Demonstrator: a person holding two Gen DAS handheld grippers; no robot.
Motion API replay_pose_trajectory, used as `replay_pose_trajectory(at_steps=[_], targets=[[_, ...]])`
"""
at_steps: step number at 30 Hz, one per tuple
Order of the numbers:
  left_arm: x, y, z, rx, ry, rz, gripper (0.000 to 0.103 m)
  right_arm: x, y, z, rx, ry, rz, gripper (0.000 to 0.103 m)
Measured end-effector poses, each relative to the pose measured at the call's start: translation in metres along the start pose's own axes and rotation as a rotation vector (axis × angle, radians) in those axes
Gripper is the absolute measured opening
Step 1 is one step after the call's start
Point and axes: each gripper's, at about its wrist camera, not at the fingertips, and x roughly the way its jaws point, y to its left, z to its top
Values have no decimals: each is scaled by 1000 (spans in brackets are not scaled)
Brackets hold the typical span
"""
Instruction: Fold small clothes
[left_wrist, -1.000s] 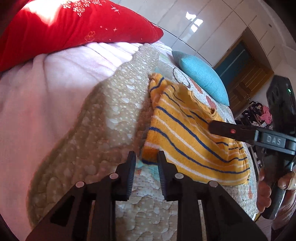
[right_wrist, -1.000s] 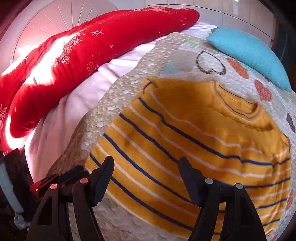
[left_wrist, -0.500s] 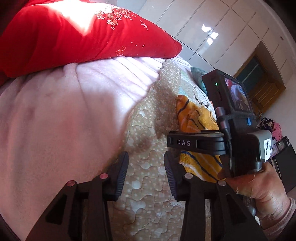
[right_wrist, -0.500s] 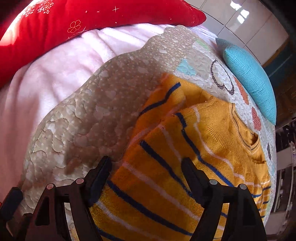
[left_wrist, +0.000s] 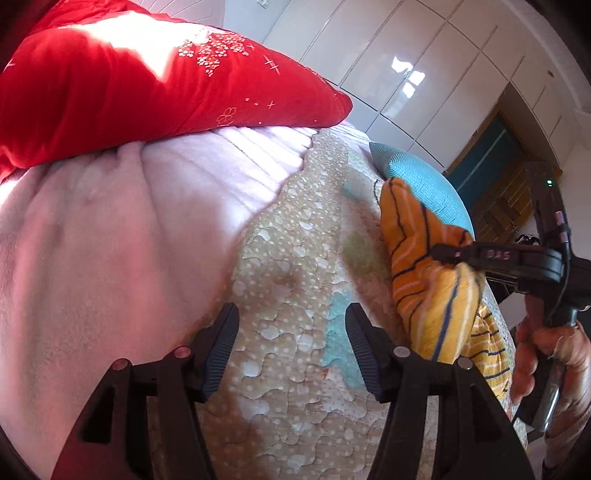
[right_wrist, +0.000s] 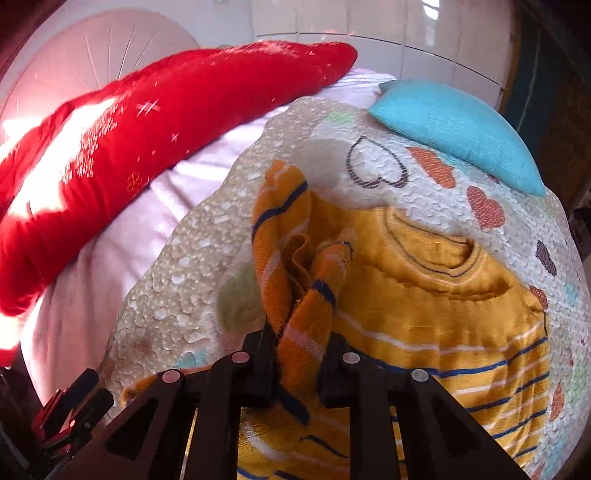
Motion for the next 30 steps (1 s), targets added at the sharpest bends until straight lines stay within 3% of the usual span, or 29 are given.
replay_pose_trajectory(at_steps=[5, 9, 13, 18, 26, 27, 28, 30], targets=[[6, -31, -16, 100, 9, -7, 64, -47, -117, -25, 166, -87, 0, 17], [23, -59, -31, 112, 130, -66, 65, -51, -203, -71, 300, -71, -12, 17], [27, -98, -54, 225, 189, -46, 65, -43, -268, -114, 481, -79, 57, 17], [24, -134, -77, 360, 202, -18, 65, -39, -288, -134, 528, -104, 129, 16], [45, -137, -92, 379, 227, 12, 66, -38, -300, -139, 539, -119, 211, 21], [47, -134, -94, 375, 219, 7, 67, -43, -303, -141, 556, -120, 215, 27], [46, -134, -97, 378, 196, 2, 68, -51, -305, -142, 567, -129, 192, 43], [44, -138, -104, 415, 166, 6, 73, -75, -307, -145, 557, -196, 118, 55]])
